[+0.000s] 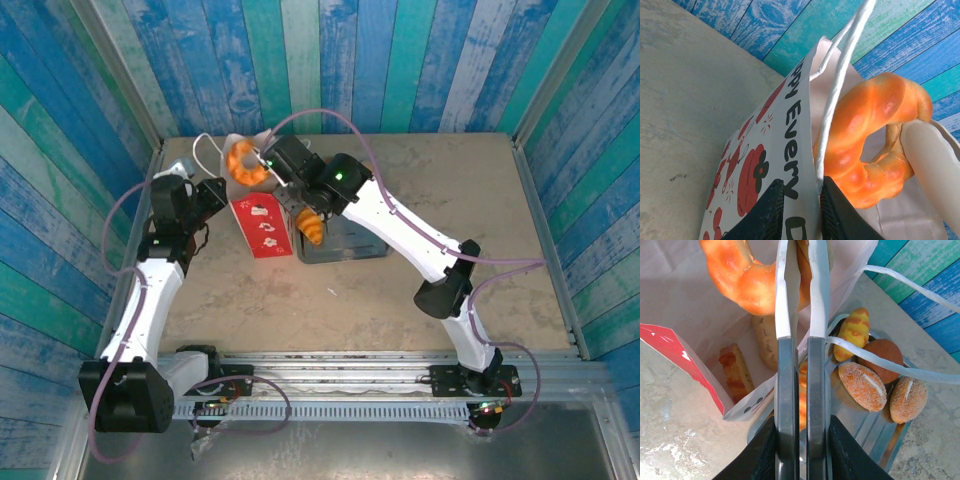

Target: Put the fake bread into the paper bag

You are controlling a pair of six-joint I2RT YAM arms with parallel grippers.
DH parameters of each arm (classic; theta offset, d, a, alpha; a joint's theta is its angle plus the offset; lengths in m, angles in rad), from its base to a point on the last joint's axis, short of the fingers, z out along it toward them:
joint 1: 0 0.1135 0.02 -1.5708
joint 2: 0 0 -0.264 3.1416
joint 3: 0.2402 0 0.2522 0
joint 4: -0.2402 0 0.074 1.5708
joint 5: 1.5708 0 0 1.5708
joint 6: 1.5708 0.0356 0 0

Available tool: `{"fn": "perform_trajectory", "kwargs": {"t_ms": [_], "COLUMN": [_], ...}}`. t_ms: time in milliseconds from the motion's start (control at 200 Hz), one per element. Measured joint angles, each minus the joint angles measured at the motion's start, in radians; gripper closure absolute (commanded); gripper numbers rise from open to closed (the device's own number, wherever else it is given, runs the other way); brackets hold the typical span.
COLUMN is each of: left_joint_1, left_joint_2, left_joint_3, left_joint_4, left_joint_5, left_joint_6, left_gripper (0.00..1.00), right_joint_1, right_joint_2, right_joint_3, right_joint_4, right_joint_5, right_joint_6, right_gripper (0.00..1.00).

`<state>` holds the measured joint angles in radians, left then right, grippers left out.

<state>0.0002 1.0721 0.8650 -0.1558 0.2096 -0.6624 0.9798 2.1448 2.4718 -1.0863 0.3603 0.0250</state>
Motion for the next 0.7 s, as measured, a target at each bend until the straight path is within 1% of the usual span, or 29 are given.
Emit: {"fn": "perform_trajectory", "kwargs": {"t_ms": [331, 701], "left_joint_1": [0.001, 0.001], "left_joint_2": [-0.004, -0.004], "left_joint_3": [-0.004, -0.007], "left_joint_4": [0.000, 0.000], "left_joint_5": [-0.010, -0.009], "left_joint_6": [0.000, 0.000], "left_gripper": [0.76, 0.76], "right_joint_1": [-0.021, -0.047], "right_joint_2": [0.005, 0.021], "right_joint_3": [0.000, 0.000], "right_joint_4": [-0.032, -0.043], "right_joint_5": [-0.085, -0.129], "right_joint_6": [0.028, 0.051], "right_gripper": [0.73, 0.55]}}
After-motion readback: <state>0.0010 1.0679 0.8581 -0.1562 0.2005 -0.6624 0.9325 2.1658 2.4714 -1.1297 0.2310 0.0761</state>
